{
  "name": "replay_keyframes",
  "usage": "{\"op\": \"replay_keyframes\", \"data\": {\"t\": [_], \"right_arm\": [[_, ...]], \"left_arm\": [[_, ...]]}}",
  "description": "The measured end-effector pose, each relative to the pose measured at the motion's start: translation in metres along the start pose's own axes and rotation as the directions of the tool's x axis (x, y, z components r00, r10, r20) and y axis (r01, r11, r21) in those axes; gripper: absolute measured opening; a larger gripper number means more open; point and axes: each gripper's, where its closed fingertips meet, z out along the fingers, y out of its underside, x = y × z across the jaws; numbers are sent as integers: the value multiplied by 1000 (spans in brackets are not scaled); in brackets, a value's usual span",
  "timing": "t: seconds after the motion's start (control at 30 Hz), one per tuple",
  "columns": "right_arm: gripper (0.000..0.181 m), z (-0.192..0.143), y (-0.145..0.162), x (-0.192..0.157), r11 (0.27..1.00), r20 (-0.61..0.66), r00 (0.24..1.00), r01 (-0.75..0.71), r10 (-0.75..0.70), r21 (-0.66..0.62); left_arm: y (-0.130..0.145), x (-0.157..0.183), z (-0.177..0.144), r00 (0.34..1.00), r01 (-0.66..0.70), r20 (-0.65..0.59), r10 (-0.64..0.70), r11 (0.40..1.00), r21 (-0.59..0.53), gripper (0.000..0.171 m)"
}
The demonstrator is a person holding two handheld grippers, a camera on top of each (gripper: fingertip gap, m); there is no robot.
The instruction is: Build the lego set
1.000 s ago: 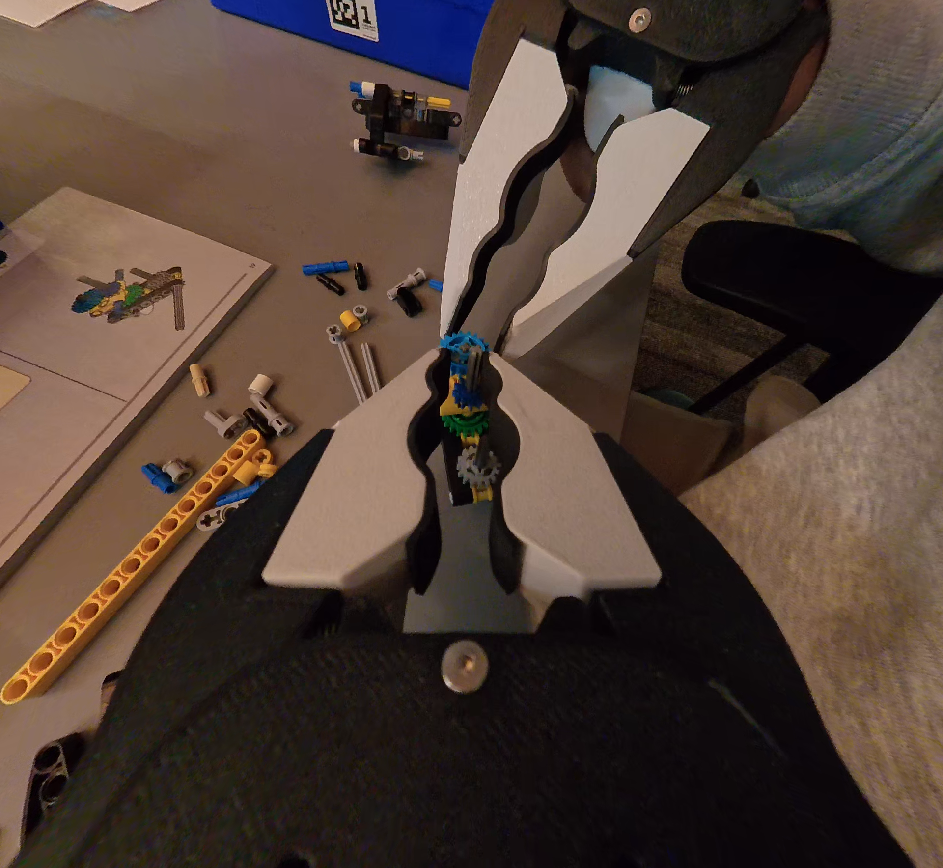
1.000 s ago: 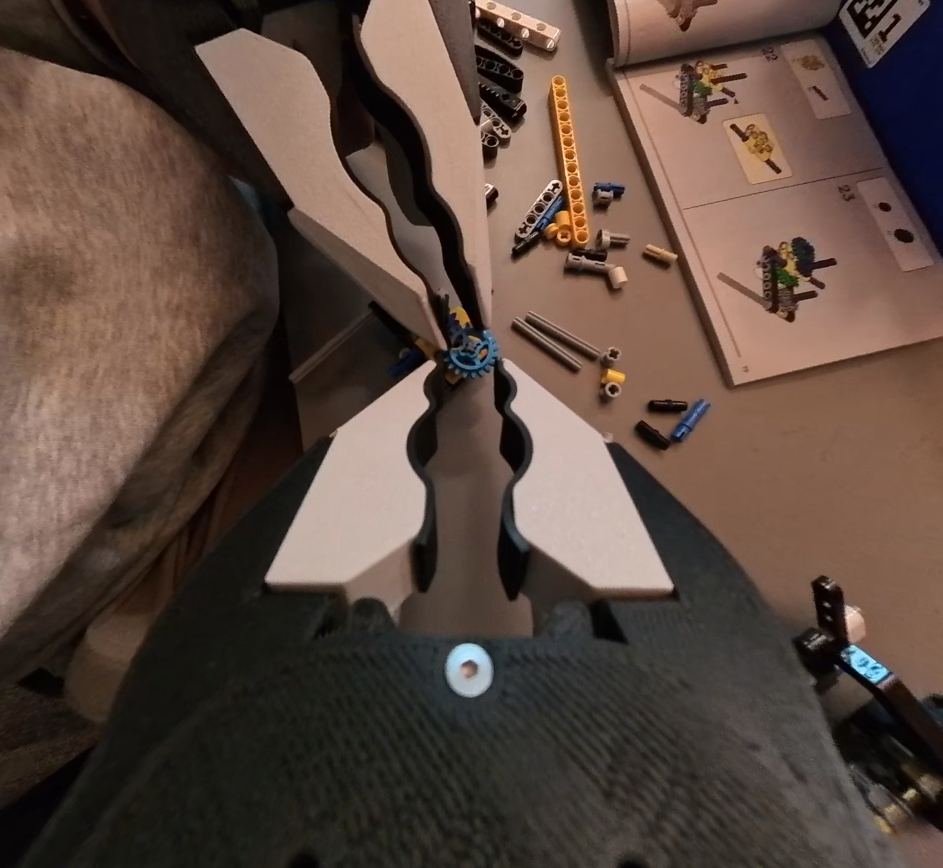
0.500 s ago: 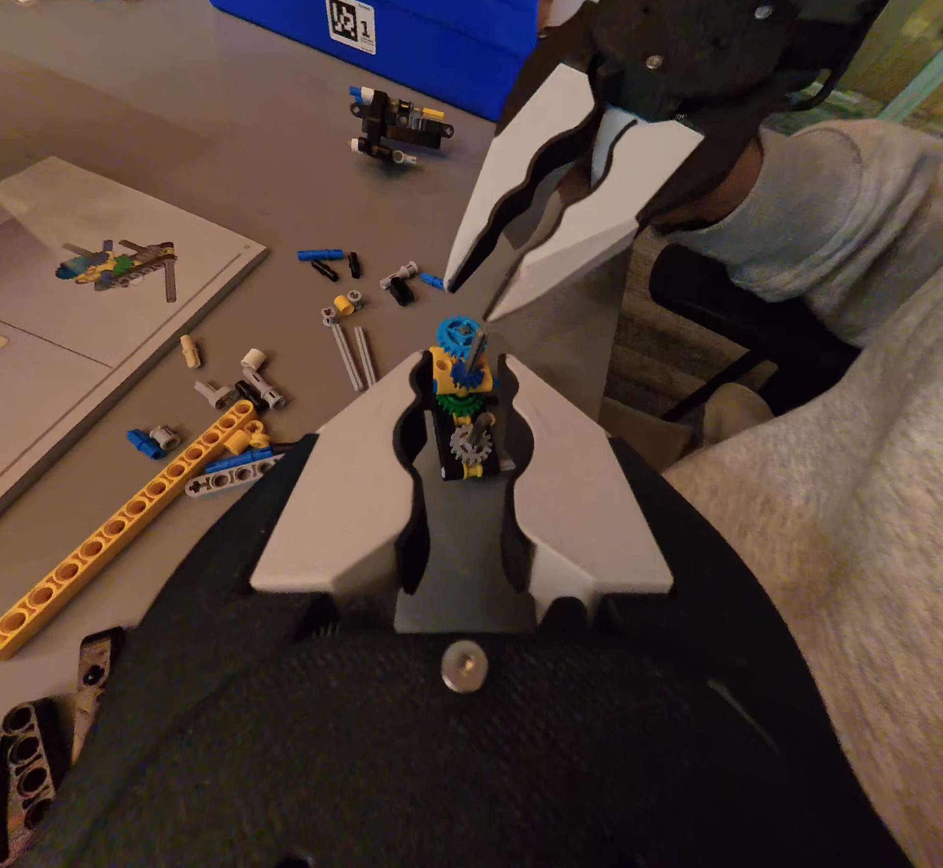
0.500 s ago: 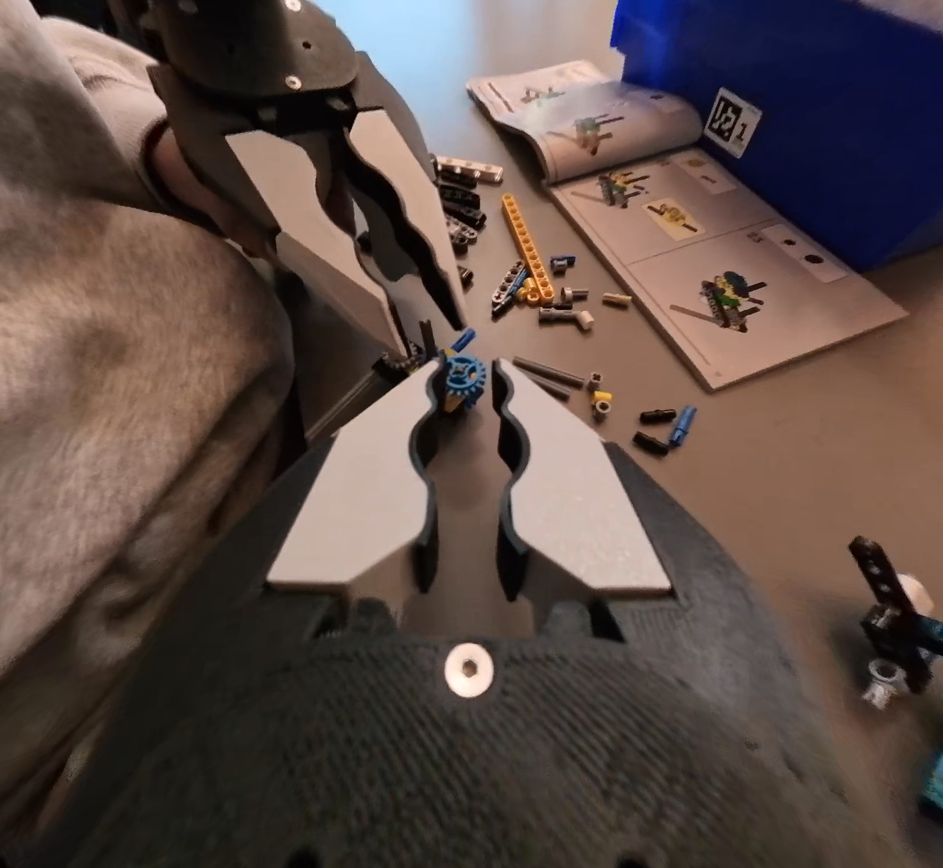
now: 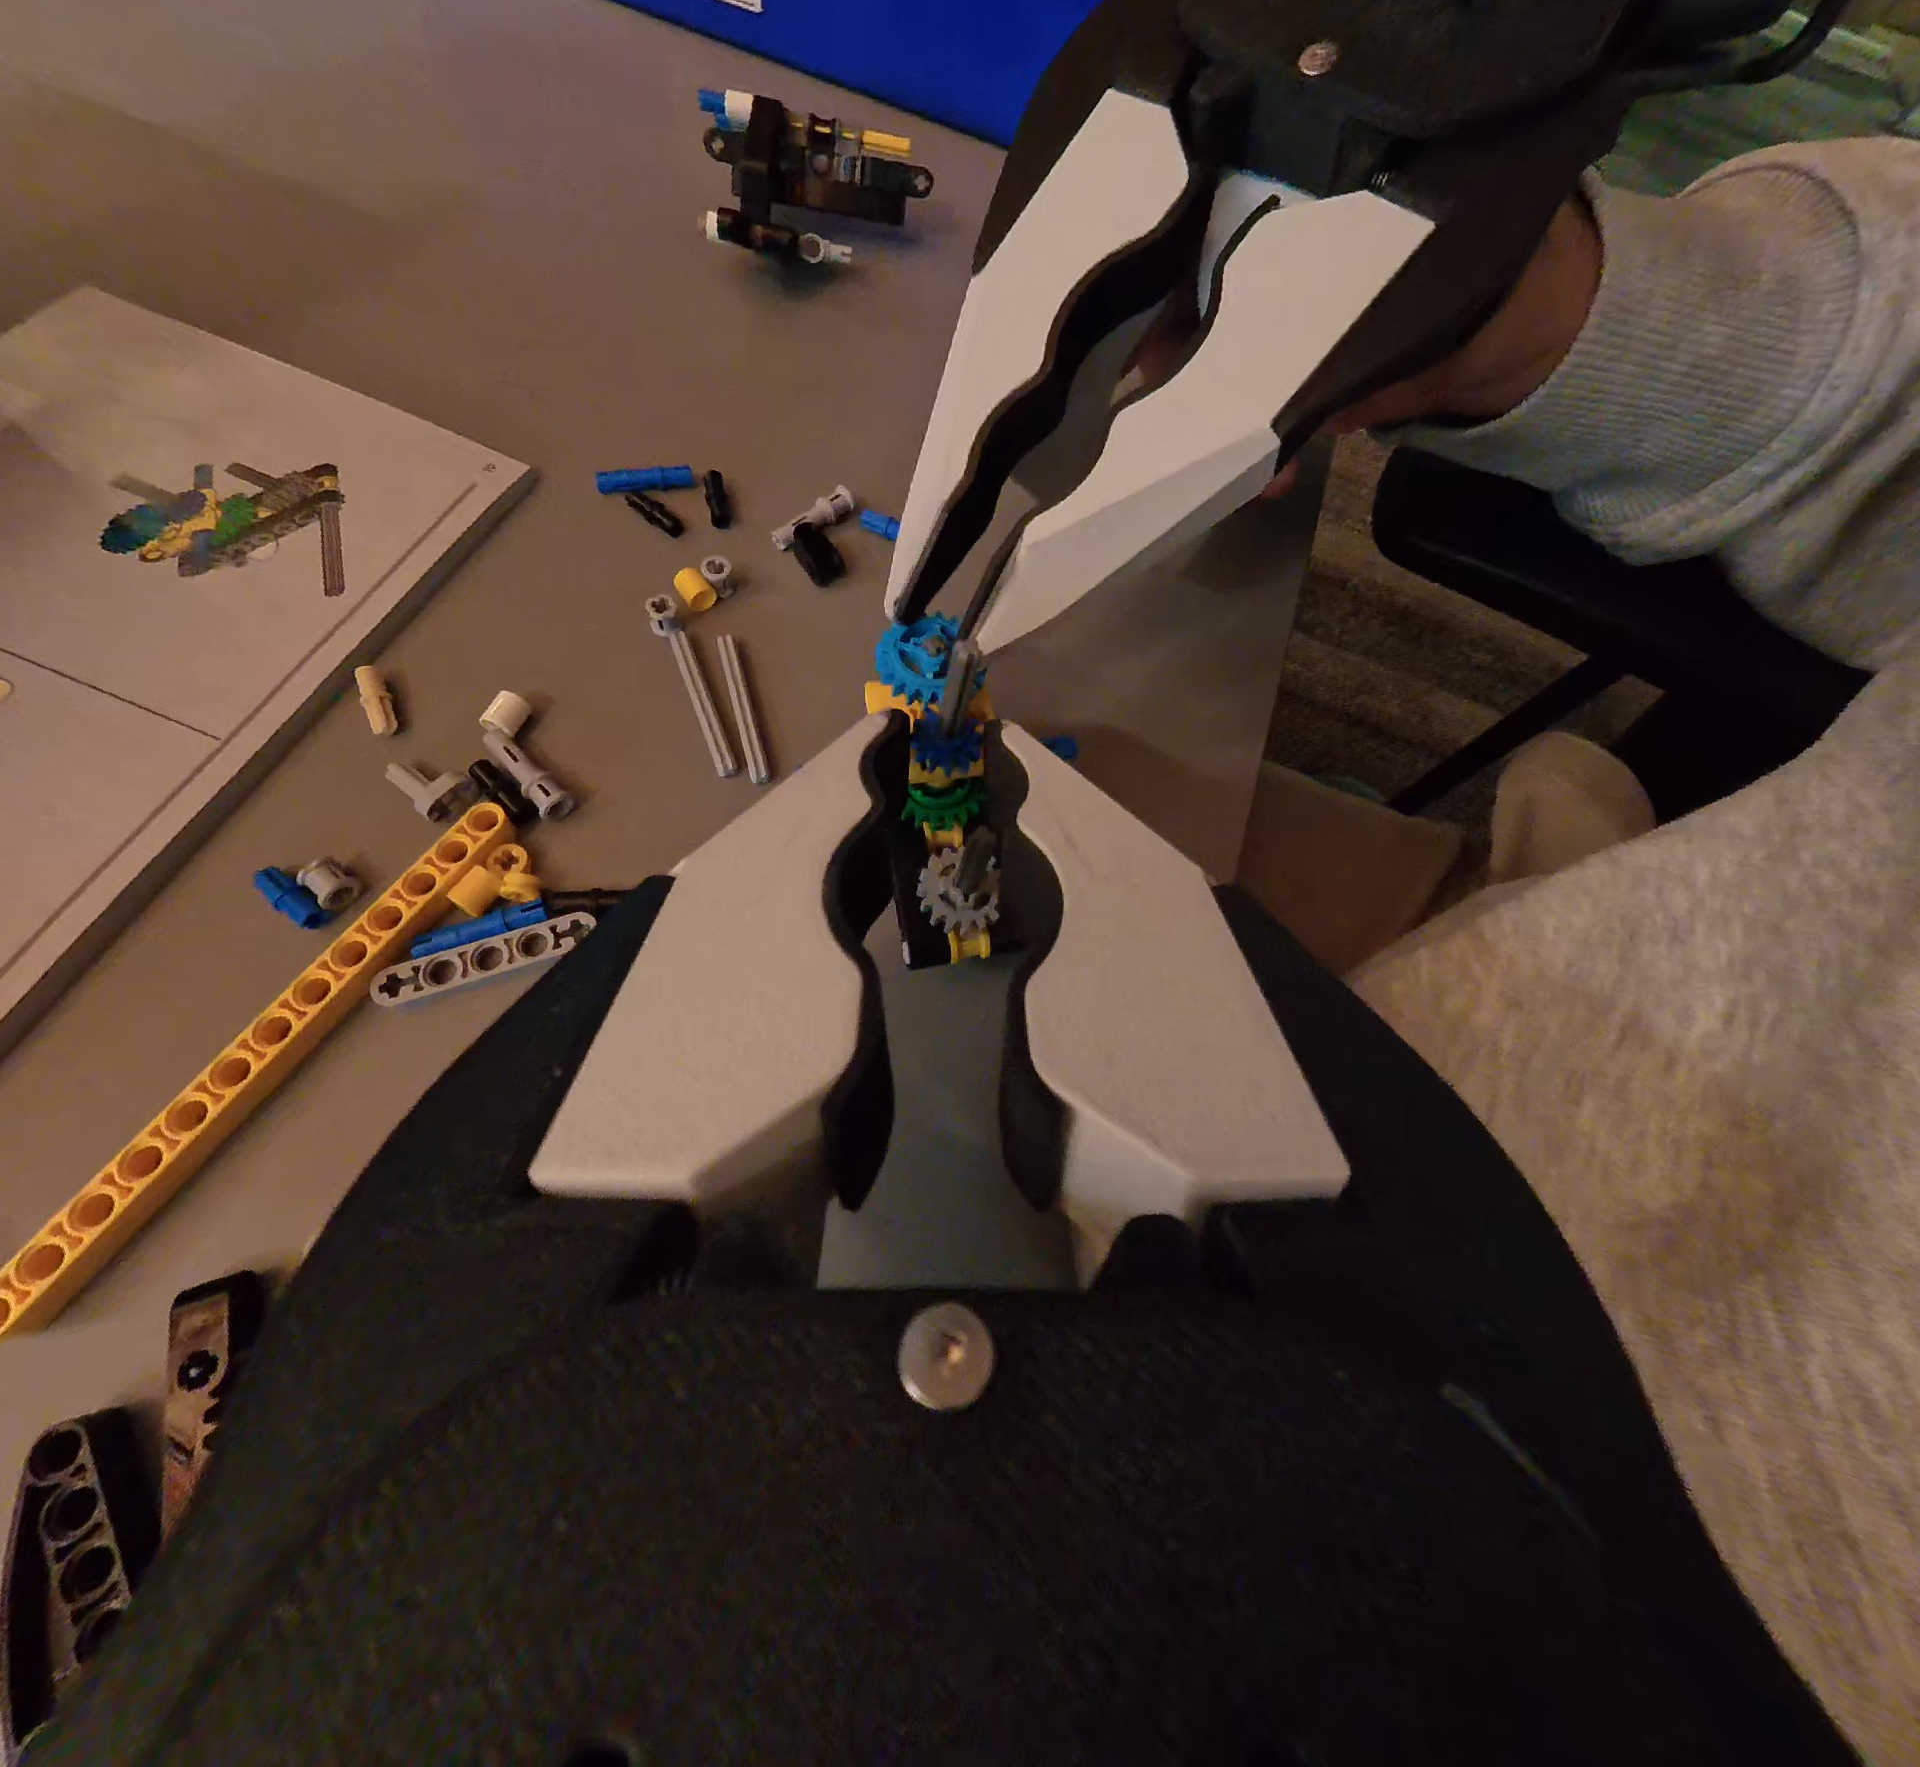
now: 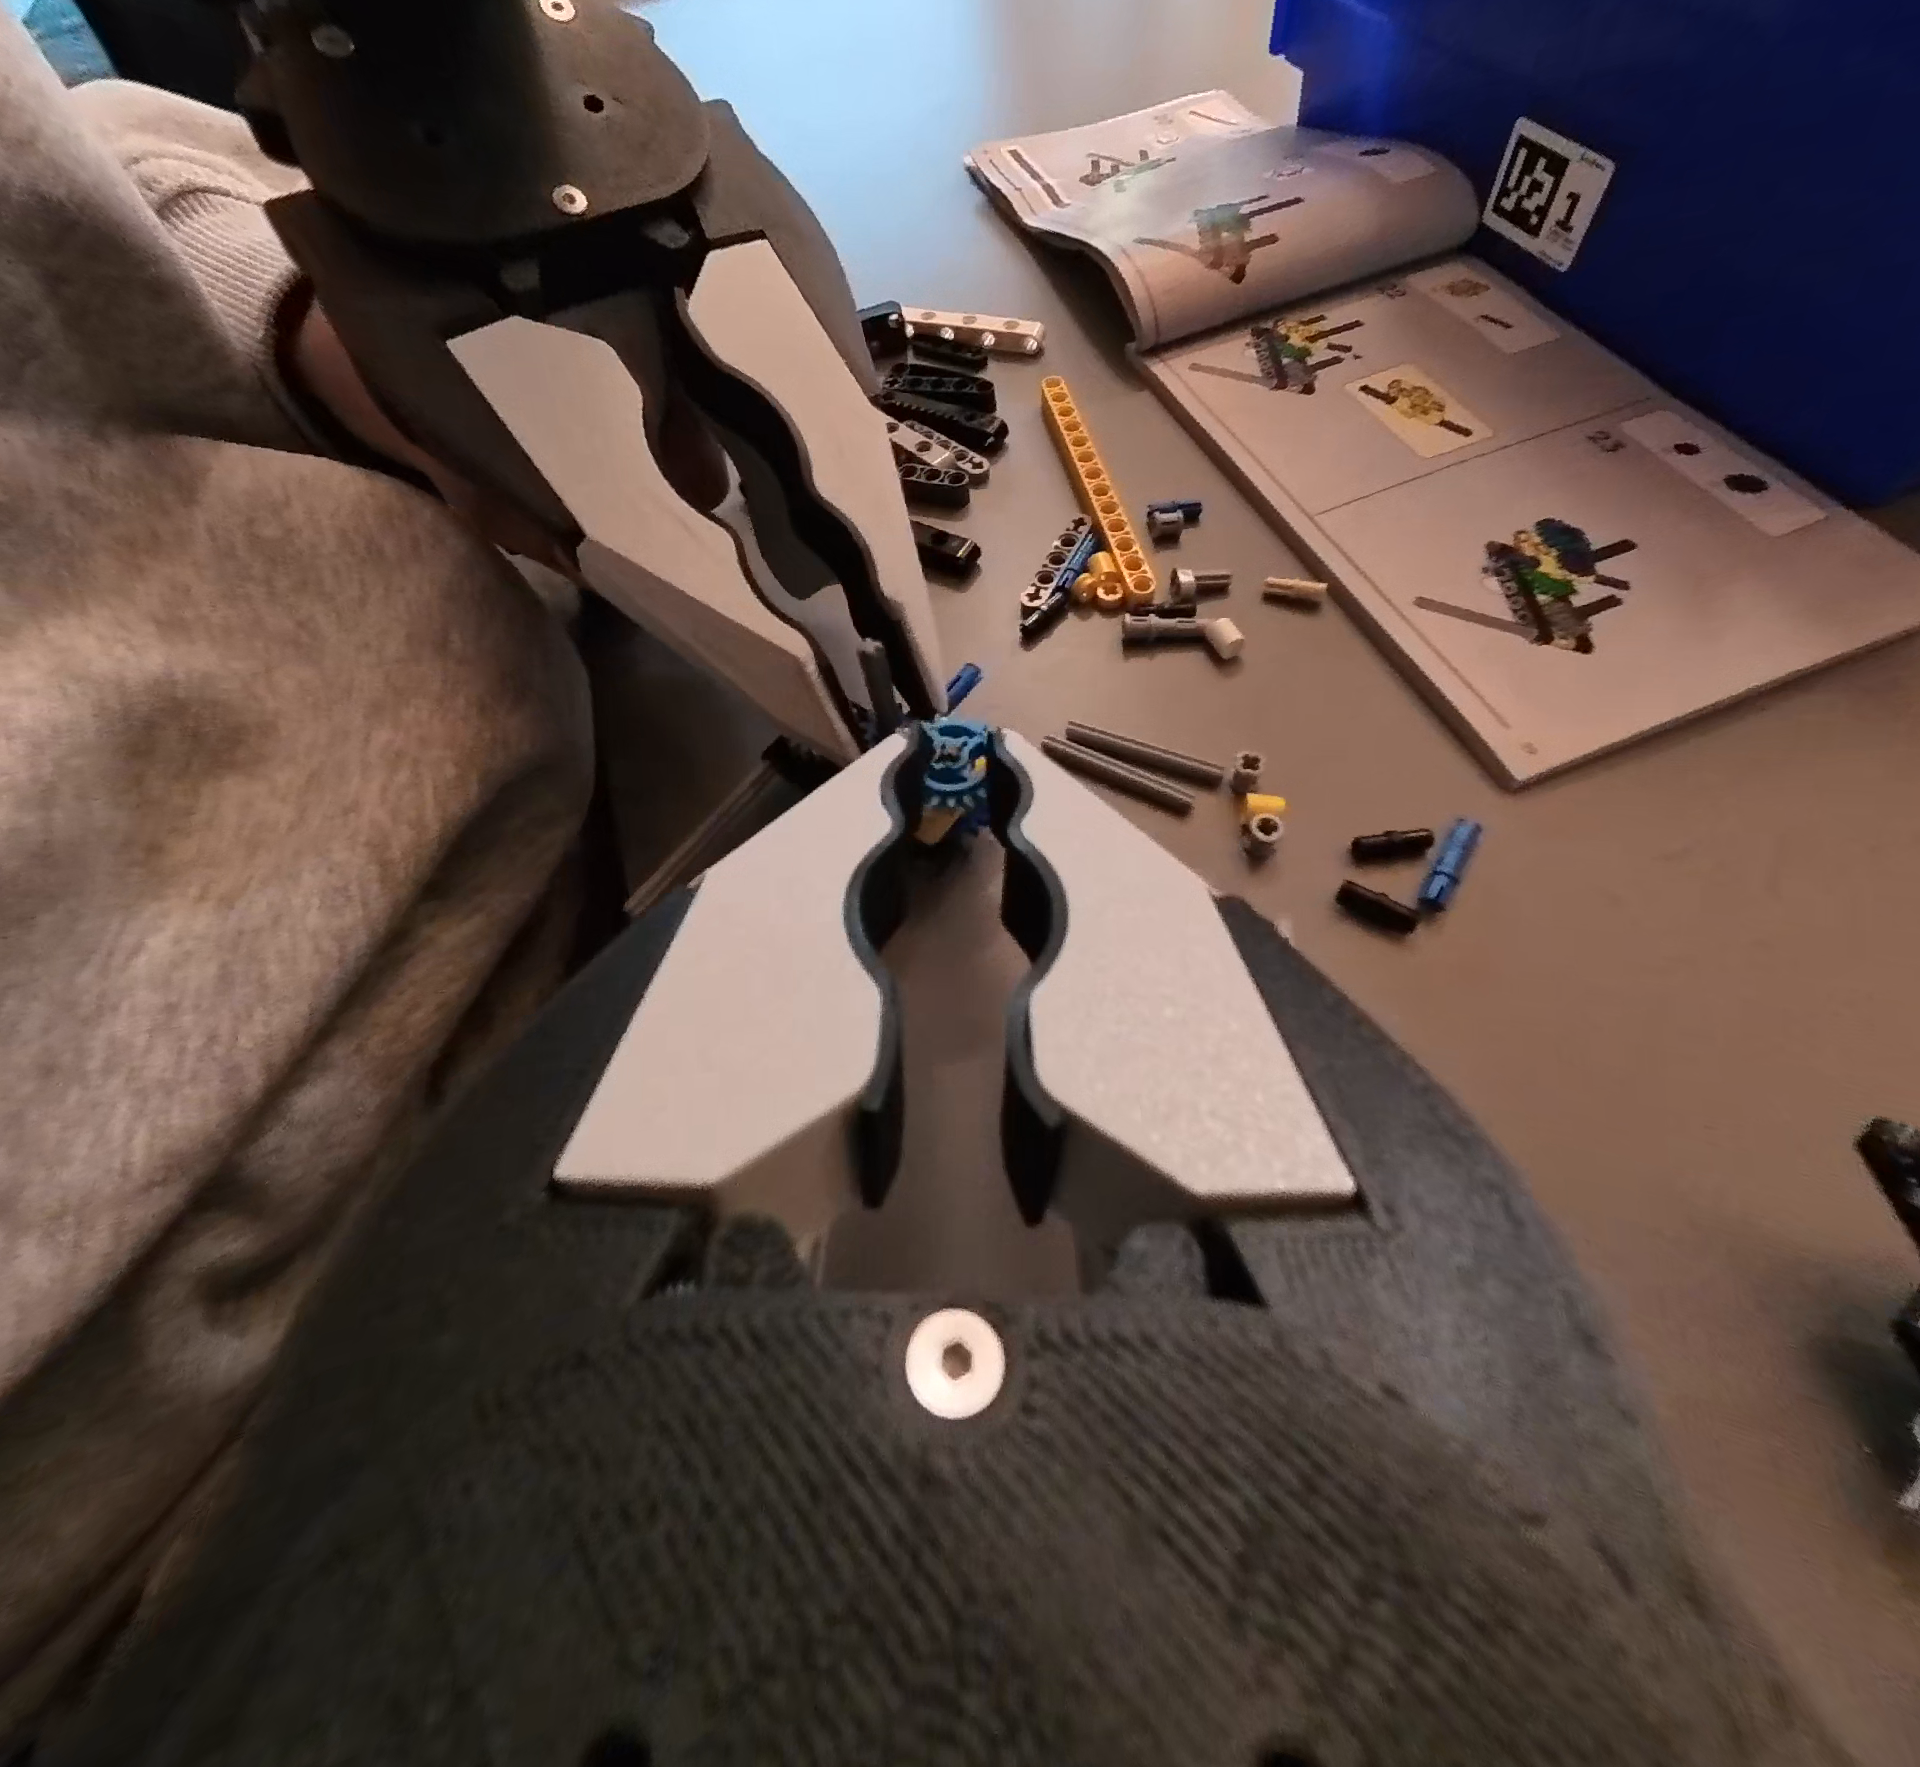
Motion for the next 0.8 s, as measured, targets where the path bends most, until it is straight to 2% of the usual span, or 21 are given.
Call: {"op": "replay_keyframes", "data": {"t": [0.8], "right_arm": [[9,0,2,0,999,-31,999,-18,17,-32]], "left_arm": [[1,0,0,999,-20,26,20,1000,-5,13]]}}
